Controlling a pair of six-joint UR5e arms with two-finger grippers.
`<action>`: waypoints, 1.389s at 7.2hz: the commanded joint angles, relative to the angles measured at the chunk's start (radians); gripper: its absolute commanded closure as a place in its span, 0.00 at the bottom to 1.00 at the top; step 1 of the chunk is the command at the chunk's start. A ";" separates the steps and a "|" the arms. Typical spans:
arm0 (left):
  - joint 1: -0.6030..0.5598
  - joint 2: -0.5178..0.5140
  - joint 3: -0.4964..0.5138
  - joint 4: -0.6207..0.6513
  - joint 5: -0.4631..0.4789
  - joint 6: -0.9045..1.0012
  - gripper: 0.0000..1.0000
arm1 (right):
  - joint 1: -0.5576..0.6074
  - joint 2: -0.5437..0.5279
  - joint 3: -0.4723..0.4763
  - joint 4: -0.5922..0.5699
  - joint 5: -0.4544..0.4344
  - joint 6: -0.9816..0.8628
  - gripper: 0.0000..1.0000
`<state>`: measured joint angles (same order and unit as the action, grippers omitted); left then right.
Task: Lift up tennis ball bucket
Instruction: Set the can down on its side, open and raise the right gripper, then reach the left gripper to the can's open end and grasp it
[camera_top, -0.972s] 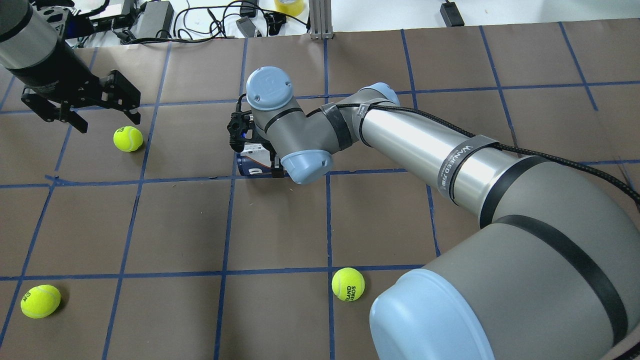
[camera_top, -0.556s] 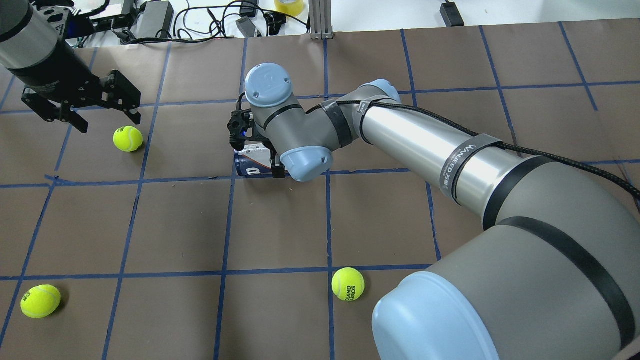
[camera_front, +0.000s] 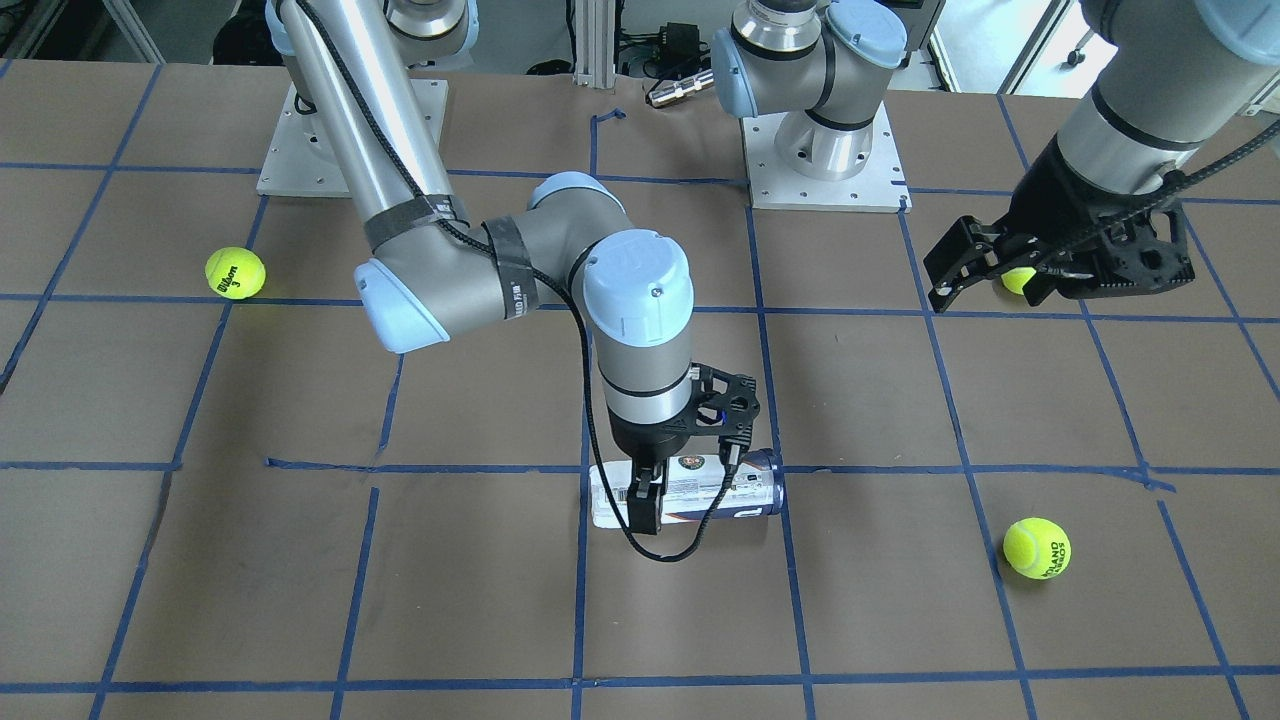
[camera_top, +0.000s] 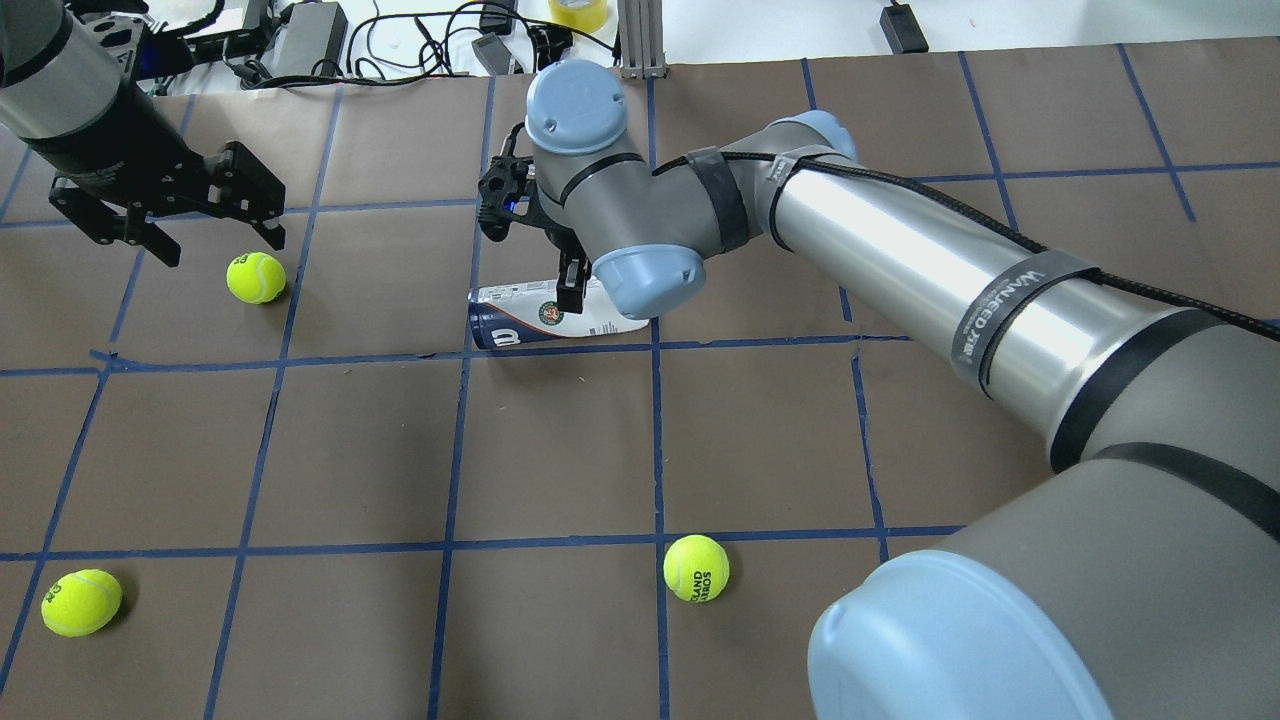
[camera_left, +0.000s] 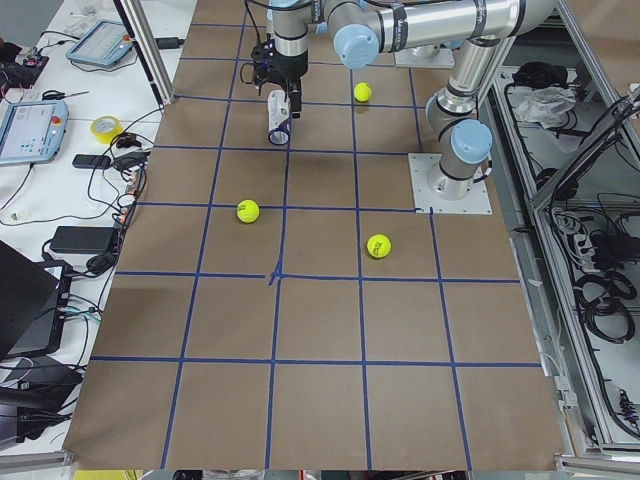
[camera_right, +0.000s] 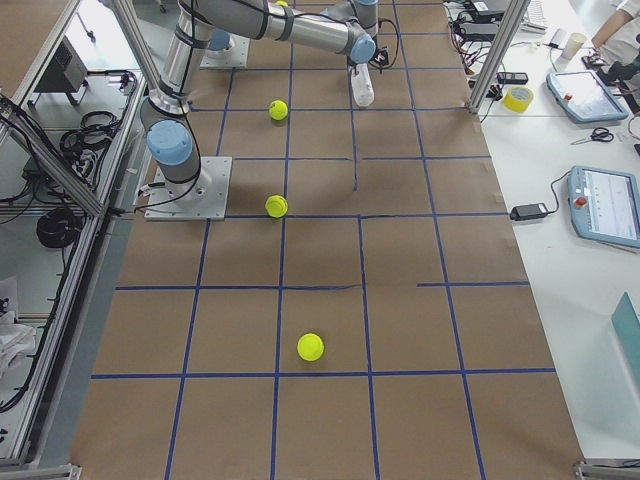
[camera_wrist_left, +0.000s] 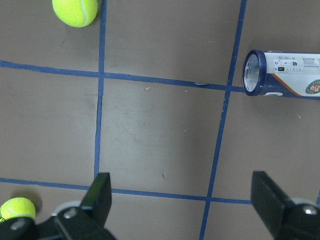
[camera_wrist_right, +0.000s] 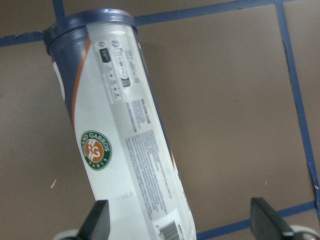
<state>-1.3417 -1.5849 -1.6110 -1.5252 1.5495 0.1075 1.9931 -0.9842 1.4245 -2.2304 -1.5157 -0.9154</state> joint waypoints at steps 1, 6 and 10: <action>0.001 -0.018 -0.006 0.000 -0.035 -0.005 0.00 | -0.081 -0.088 0.010 0.067 0.035 0.069 0.00; -0.002 -0.087 -0.145 0.213 -0.302 -0.022 0.00 | -0.273 -0.281 0.013 0.306 0.028 0.159 0.00; -0.004 -0.233 -0.213 0.421 -0.475 -0.019 0.00 | -0.341 -0.413 0.014 0.524 0.015 0.543 0.00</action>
<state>-1.3452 -1.7705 -1.8162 -1.1471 1.1410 0.0877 1.6701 -1.3512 1.4388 -1.7808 -1.4982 -0.4879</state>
